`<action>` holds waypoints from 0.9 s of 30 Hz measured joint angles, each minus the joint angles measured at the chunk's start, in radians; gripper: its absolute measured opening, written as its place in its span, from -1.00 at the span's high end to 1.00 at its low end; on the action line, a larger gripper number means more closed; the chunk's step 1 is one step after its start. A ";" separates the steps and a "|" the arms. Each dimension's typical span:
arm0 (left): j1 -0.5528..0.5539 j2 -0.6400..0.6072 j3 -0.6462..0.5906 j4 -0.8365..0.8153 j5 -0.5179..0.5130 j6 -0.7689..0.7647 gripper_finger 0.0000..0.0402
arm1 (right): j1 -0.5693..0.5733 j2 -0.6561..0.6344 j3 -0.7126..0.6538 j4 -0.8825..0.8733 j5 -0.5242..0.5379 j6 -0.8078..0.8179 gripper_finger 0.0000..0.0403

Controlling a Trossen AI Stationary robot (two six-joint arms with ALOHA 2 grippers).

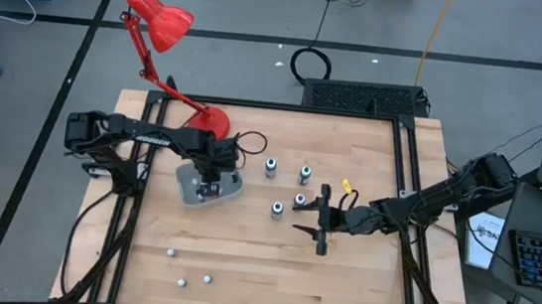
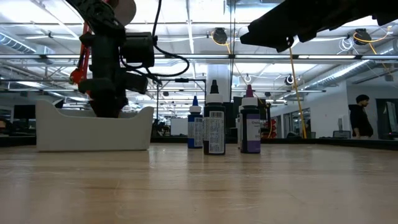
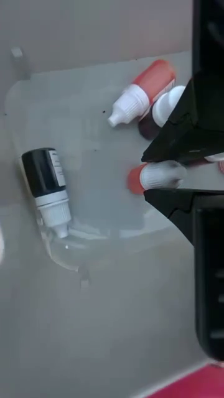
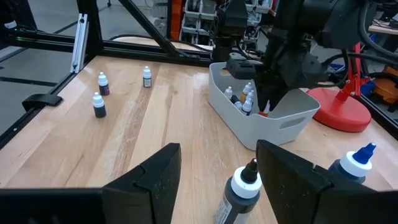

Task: Pick & Place food coloring
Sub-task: Put the small orange coloring bottle into the gray container, then put the top small black coloring bottle into the gray container

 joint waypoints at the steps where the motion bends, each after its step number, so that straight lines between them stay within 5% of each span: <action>1: 0.000 0.000 -0.001 0.001 0.007 -0.001 0.74 | 0.000 0.000 0.000 0.000 0.000 0.000 0.03; 6: 0.000 0.000 -0.001 0.003 0.014 -0.034 0.72 | 0.000 0.000 0.000 0.000 0.000 0.000 0.03; 16: -0.008 0.002 -0.003 0.005 -0.011 -0.046 0.12 | 0.000 0.000 0.000 0.000 0.000 0.000 0.03; 27: -0.008 0.002 0.154 -0.128 -0.031 -0.060 0.01 | 0.000 0.000 0.000 0.000 0.000 0.000 0.03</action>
